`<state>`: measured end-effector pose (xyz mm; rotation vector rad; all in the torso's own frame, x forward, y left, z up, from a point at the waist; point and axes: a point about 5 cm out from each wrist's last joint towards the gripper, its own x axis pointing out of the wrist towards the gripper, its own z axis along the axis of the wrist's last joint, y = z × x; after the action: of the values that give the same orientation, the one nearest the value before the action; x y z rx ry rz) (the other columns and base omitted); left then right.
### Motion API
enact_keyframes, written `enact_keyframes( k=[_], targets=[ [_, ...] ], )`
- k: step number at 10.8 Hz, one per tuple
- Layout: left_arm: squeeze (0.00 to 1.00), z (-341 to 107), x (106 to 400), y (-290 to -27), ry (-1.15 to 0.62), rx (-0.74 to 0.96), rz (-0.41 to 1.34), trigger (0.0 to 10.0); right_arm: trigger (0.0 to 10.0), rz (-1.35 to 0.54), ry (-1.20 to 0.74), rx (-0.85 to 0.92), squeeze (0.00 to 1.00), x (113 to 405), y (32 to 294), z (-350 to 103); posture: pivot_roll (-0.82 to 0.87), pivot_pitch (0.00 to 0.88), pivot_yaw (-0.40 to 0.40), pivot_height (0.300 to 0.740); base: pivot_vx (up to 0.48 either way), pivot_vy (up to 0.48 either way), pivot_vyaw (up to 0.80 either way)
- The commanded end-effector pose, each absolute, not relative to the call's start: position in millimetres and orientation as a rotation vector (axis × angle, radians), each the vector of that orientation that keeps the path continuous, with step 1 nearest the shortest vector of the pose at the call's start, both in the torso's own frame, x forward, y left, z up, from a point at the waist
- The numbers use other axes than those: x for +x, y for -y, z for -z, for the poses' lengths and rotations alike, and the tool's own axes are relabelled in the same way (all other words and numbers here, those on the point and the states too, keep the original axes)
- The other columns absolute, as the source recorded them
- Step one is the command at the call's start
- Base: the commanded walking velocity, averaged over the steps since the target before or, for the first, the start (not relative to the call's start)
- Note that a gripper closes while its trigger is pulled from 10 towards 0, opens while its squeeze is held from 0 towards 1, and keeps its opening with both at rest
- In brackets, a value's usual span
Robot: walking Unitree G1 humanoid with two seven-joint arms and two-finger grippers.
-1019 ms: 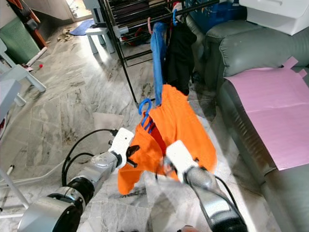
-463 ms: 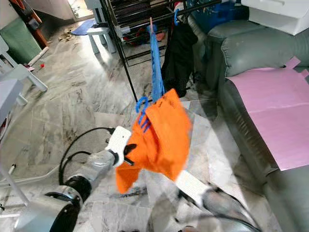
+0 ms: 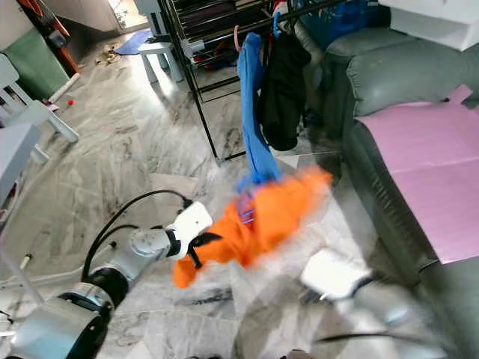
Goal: Hang hanger
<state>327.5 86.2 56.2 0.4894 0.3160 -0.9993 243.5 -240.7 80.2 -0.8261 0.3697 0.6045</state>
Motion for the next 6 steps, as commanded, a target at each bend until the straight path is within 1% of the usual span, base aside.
enact_keyframes(
  k=[1, 2, 3, 5, 6],
  targets=[
    [0.0, -65, 331, -91, -0.27, 0.575, 1.043, 10.0, 10.0, -0.593, -0.265, -0.857, 1.0, 250, 239, -101, -0.25, 0.114, 0.21, 0.74, 0.0, 0.0, 0.0],
    [0.0, -67, 331, -92, -0.248, 0.624, 1.064, 10.0, 10.0, -0.59, -0.233, -0.902, 1.0, 253, 246, -116, -0.25, 0.114, 0.211, 0.74, 0.0, 0.0, 0.0],
    [0.0, -70, 330, -89, -0.21, 0.701, 1.123, 10.0, 10.0, -0.596, -0.215, -0.949, 1.0, 256, 257, -136, -0.26, 0.12, 0.213, 0.74, 0.0, 0.0, 0.0],
    [0.0, -76, 332, -84, -0.172, 0.696, 1.147, 10.0, 10.0, -0.588, -0.184, -0.944, 1.0, 262, 264, -152, -0.26, 0.12, 0.214, 0.74, 0.0, 0.0, 0.0],
    [0.0, -80, 331, -78, -0.125, 0.722, 1.176, 10.0, 10.0, -0.628, -0.222, -0.952, 1.0, 265, 266, -149, -0.27, 0.113, 0.211, 0.74, 0.0, 0.0, 0.0]
  ],
)
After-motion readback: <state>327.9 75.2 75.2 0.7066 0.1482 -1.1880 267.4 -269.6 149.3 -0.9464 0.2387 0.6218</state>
